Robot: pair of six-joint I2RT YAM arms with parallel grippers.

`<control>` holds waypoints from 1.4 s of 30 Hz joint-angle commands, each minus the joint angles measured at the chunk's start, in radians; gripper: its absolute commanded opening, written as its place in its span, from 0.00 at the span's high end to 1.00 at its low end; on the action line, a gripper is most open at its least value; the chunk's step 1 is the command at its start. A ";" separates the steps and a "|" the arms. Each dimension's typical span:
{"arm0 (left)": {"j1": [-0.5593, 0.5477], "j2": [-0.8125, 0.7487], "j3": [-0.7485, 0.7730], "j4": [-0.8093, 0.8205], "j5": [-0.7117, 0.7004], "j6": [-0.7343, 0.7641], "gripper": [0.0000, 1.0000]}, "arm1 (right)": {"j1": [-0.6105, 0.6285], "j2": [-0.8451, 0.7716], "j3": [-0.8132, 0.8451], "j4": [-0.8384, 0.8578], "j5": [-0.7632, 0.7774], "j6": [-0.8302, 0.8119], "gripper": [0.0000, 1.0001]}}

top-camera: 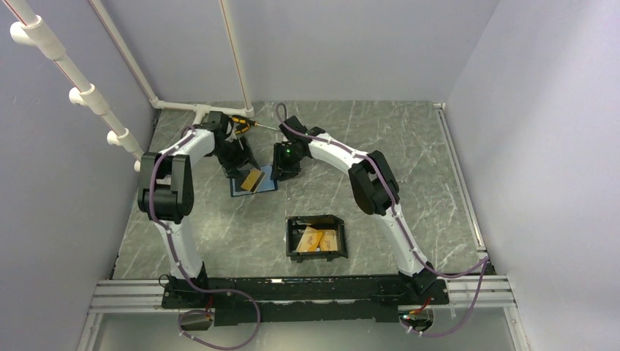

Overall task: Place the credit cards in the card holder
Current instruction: Insert the credit card into the card holder.

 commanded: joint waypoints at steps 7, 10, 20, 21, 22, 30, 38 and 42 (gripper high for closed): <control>0.071 -0.008 0.033 -0.098 0.097 0.220 0.28 | -0.014 -0.016 -0.047 0.005 -0.059 -0.044 0.64; 0.073 0.017 0.027 -0.083 0.156 0.214 0.32 | -0.014 -0.011 -0.037 0.006 -0.066 -0.040 0.65; 0.073 0.051 0.006 -0.112 0.131 0.229 0.29 | -0.015 -0.003 -0.013 -0.006 -0.072 -0.045 0.66; 0.073 0.049 0.004 -0.111 0.128 0.232 0.29 | -0.017 -0.006 -0.003 -0.022 -0.065 -0.046 0.65; 0.073 0.049 0.005 -0.113 0.124 0.234 0.29 | -0.019 -0.015 0.008 -0.037 -0.053 -0.051 0.63; 0.080 0.024 0.003 -0.102 0.152 0.233 0.29 | -0.035 -0.089 0.175 -0.163 0.062 -0.097 0.47; 0.154 -0.015 -0.007 -0.076 0.246 0.201 0.29 | -0.004 -0.030 0.150 0.059 -0.132 0.060 0.74; 0.164 -0.034 -0.019 -0.068 0.256 0.198 0.29 | 0.009 0.011 0.156 0.140 -0.156 0.104 0.87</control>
